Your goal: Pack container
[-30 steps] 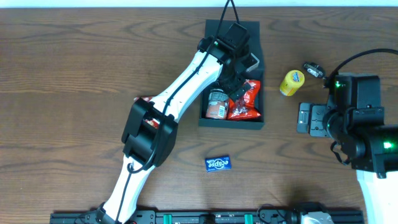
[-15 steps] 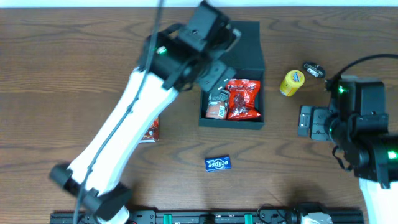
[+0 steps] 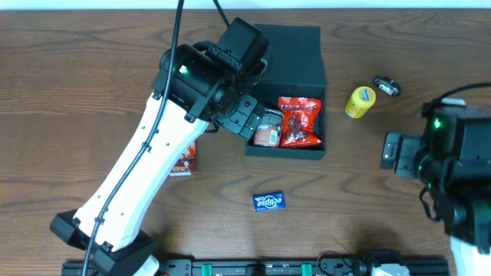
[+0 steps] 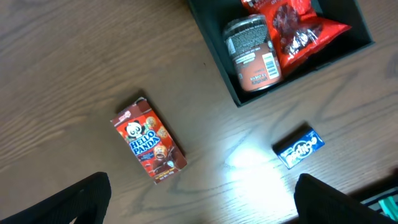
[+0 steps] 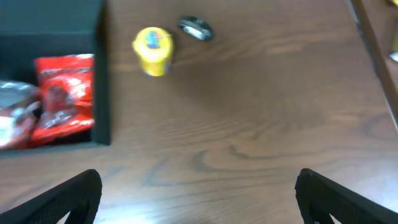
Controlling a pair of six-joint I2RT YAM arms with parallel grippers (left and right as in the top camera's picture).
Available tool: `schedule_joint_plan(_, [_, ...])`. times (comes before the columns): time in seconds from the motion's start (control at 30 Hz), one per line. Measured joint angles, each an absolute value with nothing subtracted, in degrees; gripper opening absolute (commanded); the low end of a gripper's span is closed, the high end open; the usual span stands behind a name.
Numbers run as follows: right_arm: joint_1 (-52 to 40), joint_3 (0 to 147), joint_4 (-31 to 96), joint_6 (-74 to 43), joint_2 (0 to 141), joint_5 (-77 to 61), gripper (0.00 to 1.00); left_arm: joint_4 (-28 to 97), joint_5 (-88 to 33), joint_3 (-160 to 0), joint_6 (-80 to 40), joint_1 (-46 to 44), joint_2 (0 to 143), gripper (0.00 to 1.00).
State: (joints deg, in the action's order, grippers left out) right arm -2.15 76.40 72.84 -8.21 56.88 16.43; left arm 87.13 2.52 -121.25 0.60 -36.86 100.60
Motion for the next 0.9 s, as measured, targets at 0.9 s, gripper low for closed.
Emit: schedule_joint_plan(0.9, [4.6,33.2,-0.8,-3.4,81.4,1.5,0.99,89.8,4.3,-121.2,0.4,-33.0,93.8,0.95])
